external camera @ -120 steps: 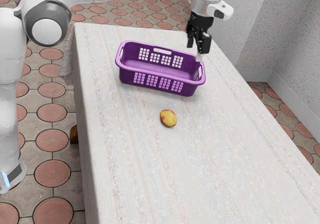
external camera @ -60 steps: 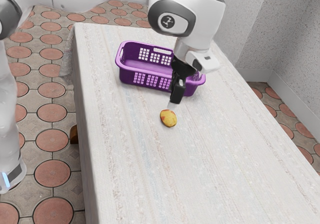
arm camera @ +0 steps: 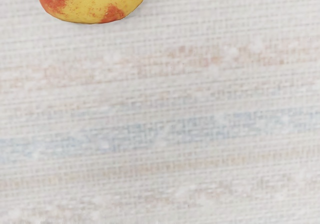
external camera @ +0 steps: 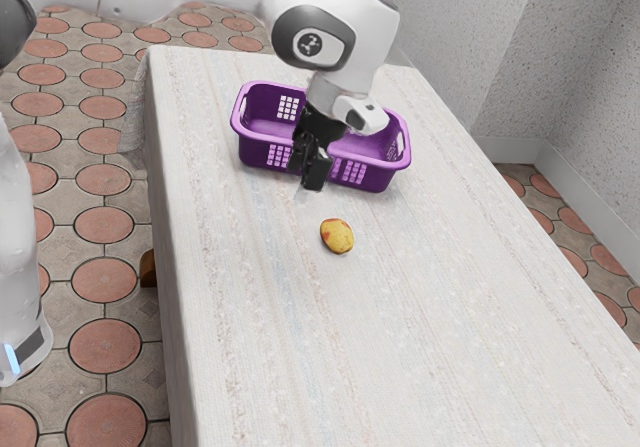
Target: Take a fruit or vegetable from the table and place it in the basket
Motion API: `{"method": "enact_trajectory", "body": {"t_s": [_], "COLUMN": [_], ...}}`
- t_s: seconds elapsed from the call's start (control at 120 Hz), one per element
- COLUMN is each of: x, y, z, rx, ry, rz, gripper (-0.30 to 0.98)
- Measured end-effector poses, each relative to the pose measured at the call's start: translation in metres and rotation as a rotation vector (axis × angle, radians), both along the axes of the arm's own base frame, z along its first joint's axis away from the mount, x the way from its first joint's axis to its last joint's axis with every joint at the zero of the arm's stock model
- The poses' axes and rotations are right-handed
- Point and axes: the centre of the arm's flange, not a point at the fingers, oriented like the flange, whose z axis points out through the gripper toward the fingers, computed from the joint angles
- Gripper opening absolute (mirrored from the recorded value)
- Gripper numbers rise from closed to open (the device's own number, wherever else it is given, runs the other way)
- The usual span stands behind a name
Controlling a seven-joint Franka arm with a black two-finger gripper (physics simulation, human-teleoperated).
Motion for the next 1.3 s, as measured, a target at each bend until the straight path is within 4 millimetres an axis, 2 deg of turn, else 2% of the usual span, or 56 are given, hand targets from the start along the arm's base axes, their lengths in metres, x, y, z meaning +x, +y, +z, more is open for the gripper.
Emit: {"method": "enact_trajectory", "body": {"t_s": [0.117, 0.225, 0.408, 0.658, 0.783, 1.017, 1.3], "x": [-0.002, -0.001, 0.011, 0.059, 0.074, 0.086, 0.083], "y": [0.028, 0.053, 0.066, 0.06, 0.053, 0.036, 0.007], "z": [-0.018, -0.025, -0.037, -0.062, -0.075, -0.092, -0.102], "rx": [0.003, 0.008, 0.014, 0.003, -0.004, -0.021, -0.042], "ry": [0.017, 0.008, -0.045, -0.12, -0.137, -0.155, -0.142], "rz": [0.049, 0.084, 0.087, 0.054, 0.038, 0.012, -0.02], "gripper": [0.68, 0.68, 0.68, 0.68, 0.68, 0.68, 0.68]}}
